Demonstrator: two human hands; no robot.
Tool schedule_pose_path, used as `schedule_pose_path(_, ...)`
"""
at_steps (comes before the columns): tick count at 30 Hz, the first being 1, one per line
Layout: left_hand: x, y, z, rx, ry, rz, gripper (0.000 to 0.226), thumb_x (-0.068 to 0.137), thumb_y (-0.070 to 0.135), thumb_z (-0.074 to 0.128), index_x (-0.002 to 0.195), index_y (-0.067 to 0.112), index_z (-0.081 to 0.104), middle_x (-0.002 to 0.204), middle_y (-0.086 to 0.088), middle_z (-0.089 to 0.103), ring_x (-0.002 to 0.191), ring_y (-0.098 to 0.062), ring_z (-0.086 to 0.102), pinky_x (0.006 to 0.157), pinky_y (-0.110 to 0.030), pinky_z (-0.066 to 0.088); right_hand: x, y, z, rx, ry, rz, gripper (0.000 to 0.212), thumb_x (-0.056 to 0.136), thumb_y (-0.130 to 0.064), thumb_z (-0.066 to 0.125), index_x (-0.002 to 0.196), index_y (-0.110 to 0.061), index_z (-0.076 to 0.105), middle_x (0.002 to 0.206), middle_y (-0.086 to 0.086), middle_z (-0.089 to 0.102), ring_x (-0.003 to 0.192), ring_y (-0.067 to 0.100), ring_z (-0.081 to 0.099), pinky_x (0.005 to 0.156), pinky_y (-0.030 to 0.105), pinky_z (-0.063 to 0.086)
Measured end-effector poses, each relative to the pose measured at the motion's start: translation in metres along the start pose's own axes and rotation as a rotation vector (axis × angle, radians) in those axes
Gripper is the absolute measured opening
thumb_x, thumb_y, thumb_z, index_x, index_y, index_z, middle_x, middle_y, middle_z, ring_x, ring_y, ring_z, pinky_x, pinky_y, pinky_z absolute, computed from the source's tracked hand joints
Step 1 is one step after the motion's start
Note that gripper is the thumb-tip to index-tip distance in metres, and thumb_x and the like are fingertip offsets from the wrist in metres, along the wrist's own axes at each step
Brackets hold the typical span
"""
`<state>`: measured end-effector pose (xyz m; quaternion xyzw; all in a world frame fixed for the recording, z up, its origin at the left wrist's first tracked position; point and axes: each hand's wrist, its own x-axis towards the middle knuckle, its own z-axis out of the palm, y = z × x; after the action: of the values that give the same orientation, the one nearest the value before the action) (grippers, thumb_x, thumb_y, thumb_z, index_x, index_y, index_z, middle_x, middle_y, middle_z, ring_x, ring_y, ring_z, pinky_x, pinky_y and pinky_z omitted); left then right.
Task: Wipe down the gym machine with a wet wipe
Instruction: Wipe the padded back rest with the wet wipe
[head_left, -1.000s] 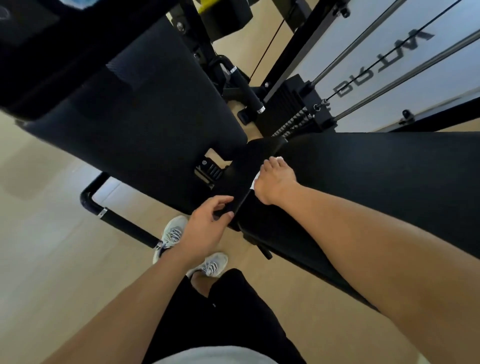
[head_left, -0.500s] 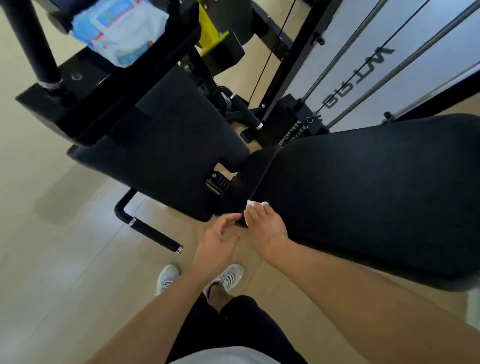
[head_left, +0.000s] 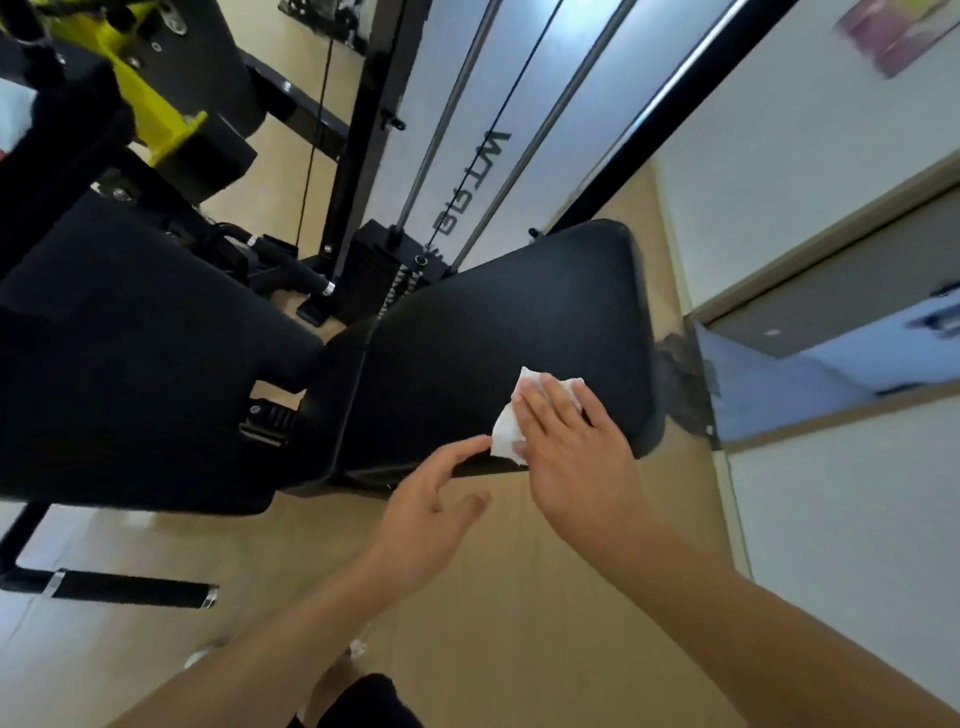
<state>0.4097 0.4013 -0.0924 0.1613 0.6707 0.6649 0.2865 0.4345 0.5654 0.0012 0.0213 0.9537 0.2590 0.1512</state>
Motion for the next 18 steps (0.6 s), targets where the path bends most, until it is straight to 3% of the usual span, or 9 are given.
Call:
schedule_pose_path(2,0.007,0.022,0.014,0.007,-0.048,0.082,0.055,0.094,0.014,0.068,0.136,0.047,0.052,0.132,0.037,0.054,0.12,0.026,0.041,0.093,-0.001,0.035,-0.014,0.027,-0.016,0.05,0.042,0.106,0.059,0.1,-0.029,0.022,0.151,-0.006,0.042,0.16,0.013,0.038,0.152,0.028,0.028,0.121,0.046,0.014)
schedule_pose_path(4,0.016,0.039,0.026,-0.008,-0.1,0.139,0.057,0.094,0.016,0.068,0.14,0.045,0.051,0.14,0.034,0.05,0.13,0.014,0.043,0.099,-0.014,0.044,-0.022,0.046,-0.029,0.119,0.074,0.195,0.054,0.106,-0.024,0.03,0.157,-0.006,0.029,0.168,0.013,0.016,0.156,0.027,0.012,0.126,0.039,0.007)
schedule_pose_path(6,0.027,0.049,0.033,-0.005,-0.133,0.165,0.058,0.095,0.017,0.068,0.143,0.043,0.049,0.148,0.031,0.043,0.141,0.009,0.034,0.113,-0.028,0.041,-0.016,0.059,-0.039,0.218,-0.012,0.267,0.05,0.107,-0.019,0.043,0.154,-0.004,0.032,0.169,0.016,0.003,0.155,0.033,0.013,0.124,0.04,0.018)
schedule_pose_path(9,0.042,0.053,0.037,0.048,-0.147,0.179,0.057,0.098,0.022,0.065,0.147,0.042,0.045,0.153,0.031,0.035,0.145,0.016,0.018,0.123,-0.025,0.021,0.009,0.072,-0.049,0.514,-0.027,0.369,0.045,0.106,-0.014,0.045,0.148,-0.003,0.033,0.162,0.016,0.021,0.137,0.037,0.043,0.11,0.042,0.043)
schedule_pose_path(13,0.055,0.046,0.041,0.044,-0.103,0.174,0.052,0.099,0.024,0.063,0.145,0.042,0.047,0.151,0.035,0.035,0.144,0.017,0.017,0.123,-0.023,0.019,0.052,0.097,-0.051,0.936,-0.037,0.532,0.054,0.112,-0.031,0.027,0.16,-0.021,0.003,0.158,0.011,0.031,0.134,0.028,0.043,0.092,0.028,0.029)
schedule_pose_path(15,0.059,0.042,0.044,0.045,-0.063,0.19,0.05,0.099,0.023,0.063,0.142,0.042,0.05,0.147,0.038,0.037,0.144,0.015,0.021,0.122,-0.024,0.022,0.074,0.11,-0.05,1.008,-0.04,0.543,0.054,0.112,-0.033,0.024,0.16,-0.025,0.001,0.157,0.01,0.032,0.123,0.025,0.044,0.092,0.029,0.028)
schedule_pose_path(18,0.065,0.037,0.046,0.07,-0.013,0.22,0.046,0.097,0.02,0.065,0.136,0.044,0.056,0.142,0.04,0.039,0.144,0.004,0.029,0.121,-0.031,0.026,0.108,0.129,-0.045,1.063,-0.02,0.562,0.05,0.11,-0.032,0.026,0.157,-0.025,0.012,0.15,0.01,0.04,0.109,0.022,0.044,0.091,0.032,0.032)
